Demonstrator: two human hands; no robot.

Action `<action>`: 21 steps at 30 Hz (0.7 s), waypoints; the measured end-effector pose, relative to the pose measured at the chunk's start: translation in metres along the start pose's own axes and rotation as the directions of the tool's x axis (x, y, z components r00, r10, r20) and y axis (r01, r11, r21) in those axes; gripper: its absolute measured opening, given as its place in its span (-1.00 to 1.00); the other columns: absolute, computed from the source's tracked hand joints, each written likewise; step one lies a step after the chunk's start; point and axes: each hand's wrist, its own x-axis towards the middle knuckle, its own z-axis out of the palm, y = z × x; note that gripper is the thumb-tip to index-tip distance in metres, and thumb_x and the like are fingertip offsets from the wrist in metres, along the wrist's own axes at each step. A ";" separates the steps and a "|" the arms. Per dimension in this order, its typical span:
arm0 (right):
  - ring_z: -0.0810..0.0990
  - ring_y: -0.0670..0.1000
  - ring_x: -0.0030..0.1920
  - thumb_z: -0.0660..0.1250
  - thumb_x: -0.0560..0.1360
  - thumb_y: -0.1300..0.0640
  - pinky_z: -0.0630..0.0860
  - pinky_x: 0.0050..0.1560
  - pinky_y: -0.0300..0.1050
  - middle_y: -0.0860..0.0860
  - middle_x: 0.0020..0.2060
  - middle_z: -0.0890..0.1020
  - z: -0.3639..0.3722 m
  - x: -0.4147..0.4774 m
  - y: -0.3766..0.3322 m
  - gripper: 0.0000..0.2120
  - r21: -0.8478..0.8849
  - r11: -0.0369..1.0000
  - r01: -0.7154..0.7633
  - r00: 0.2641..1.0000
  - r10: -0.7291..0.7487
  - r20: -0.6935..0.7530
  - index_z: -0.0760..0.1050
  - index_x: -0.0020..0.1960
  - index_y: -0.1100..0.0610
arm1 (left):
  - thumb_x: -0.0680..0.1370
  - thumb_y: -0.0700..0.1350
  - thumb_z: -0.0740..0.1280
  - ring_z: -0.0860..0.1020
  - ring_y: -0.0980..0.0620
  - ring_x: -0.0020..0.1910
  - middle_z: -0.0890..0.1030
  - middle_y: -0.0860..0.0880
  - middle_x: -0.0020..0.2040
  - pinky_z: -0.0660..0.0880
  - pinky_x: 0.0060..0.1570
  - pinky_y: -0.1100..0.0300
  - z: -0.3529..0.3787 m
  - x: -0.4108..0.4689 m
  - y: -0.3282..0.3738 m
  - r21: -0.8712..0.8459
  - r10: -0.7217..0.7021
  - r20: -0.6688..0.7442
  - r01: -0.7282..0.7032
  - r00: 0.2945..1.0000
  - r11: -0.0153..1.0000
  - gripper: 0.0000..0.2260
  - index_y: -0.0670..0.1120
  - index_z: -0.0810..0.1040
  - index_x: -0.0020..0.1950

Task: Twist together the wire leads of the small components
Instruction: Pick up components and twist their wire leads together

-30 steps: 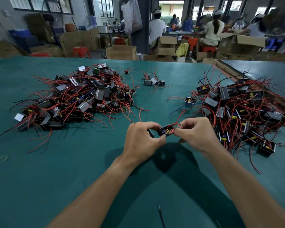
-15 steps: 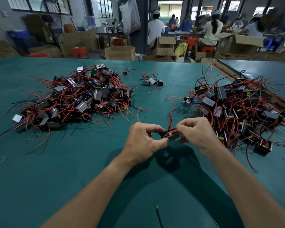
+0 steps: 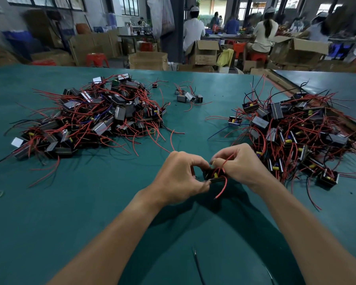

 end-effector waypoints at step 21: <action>0.30 0.02 -0.57 0.41 0.29 -0.11 0.21 -0.50 -0.21 0.08 -0.62 0.40 0.000 -0.005 0.000 -0.55 -0.063 0.979 -0.194 0.972 0.200 0.121 0.42 -0.62 0.14 | 0.39 0.02 0.47 0.14 -0.01 -0.43 0.44 -0.21 -0.42 0.21 -0.51 0.14 -0.002 -0.002 0.005 0.094 0.177 -0.011 -0.176 0.984 0.980 -0.85 0.06 0.64 -0.07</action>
